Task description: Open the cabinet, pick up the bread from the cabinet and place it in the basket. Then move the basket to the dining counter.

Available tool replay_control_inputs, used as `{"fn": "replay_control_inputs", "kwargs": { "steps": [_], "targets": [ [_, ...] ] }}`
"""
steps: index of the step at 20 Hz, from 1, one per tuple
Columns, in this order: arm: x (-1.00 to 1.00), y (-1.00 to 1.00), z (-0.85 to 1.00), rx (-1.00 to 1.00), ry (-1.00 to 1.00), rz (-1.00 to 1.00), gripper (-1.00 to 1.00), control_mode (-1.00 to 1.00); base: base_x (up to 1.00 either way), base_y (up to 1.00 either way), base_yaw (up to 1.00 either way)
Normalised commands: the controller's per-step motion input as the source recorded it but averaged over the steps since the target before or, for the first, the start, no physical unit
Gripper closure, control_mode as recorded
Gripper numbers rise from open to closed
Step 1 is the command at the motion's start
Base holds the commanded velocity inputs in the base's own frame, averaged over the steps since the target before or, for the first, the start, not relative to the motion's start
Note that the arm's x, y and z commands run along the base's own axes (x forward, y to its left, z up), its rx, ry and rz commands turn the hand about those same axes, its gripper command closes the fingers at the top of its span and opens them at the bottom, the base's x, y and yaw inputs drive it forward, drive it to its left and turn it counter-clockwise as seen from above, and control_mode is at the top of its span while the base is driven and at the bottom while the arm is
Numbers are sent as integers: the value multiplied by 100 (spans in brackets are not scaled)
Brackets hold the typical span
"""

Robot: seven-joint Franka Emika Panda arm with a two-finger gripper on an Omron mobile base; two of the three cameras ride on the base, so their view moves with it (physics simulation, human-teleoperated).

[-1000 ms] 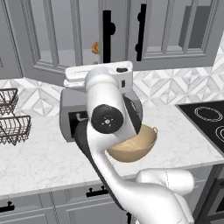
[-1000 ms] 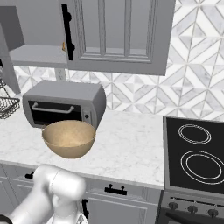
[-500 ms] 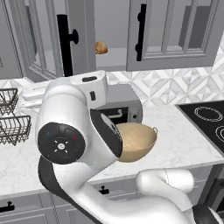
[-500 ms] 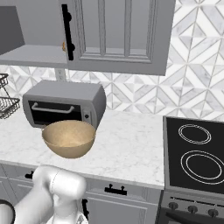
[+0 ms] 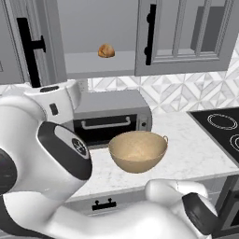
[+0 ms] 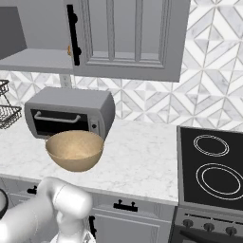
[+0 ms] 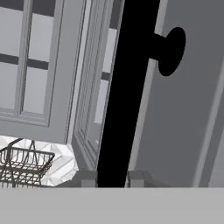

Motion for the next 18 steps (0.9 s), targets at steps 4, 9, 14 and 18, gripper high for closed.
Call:
{"fn": "replay_control_inputs", "kwargs": {
  "steps": [4, 9, 14, 18],
  "targets": [
    [-33, -2, 0, 0, -6, 1, -100, -100, 0, 0, 0],
    [-98, -20, 0, 0, -15, 2, -100, -100, 0, 0, 0],
    [-94, -95, 0, 2, -17, 8, -100, -100, 0, 0, 0],
    [-47, -100, 9, 15, -8, 17, -100, -100, 0, 0, 0]
  ]
}}
